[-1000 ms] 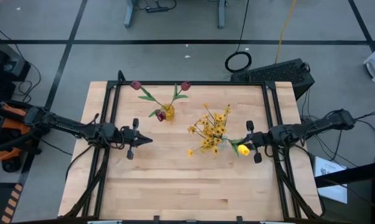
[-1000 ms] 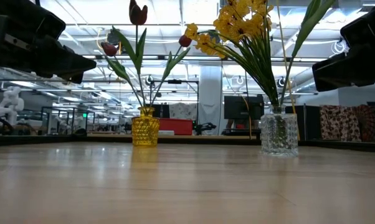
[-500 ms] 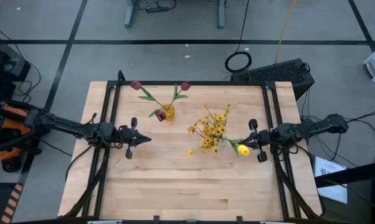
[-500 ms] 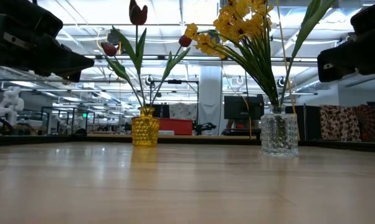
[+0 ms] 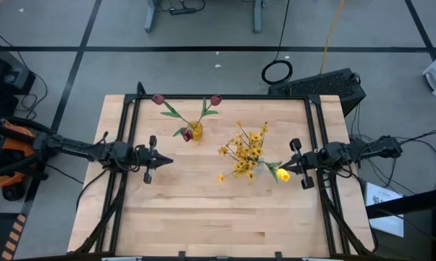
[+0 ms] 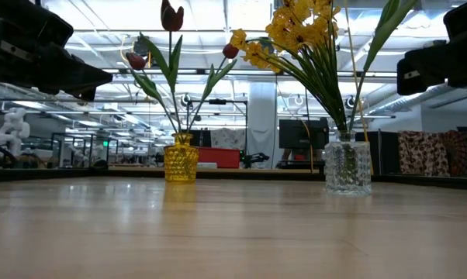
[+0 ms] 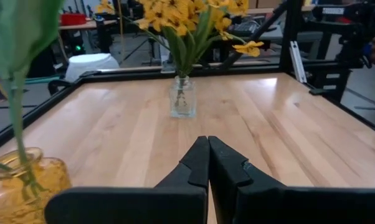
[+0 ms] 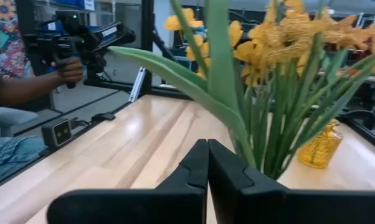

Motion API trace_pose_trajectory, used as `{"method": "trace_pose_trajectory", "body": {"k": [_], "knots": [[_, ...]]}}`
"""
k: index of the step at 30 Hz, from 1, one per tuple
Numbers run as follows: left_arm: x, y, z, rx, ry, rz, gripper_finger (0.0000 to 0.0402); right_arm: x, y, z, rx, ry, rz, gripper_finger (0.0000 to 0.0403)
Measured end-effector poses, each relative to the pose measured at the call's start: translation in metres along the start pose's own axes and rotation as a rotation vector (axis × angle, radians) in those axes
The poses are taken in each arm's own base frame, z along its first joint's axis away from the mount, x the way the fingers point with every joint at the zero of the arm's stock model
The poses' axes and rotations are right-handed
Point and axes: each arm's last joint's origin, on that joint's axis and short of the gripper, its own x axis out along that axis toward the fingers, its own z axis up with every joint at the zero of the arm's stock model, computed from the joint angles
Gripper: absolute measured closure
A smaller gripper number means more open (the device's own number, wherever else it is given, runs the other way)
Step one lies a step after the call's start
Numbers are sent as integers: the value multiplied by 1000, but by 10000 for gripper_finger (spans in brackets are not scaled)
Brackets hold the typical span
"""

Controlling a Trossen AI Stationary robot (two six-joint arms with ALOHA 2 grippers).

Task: Sort flowers into vase by color
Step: Return to Home Position

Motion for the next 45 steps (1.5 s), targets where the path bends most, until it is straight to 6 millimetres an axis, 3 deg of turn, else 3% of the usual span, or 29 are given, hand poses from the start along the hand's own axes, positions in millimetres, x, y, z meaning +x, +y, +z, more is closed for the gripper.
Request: {"method": "trace_pose_trajectory", "body": {"k": [18,45], "knots": [[-17,8,4,-16,-88,26,398,-2,-9,1,19,-15,-84,403],[-20,7,6,-25,-116,13,398,-2,-9,1,3,-16,-99,403]]}}
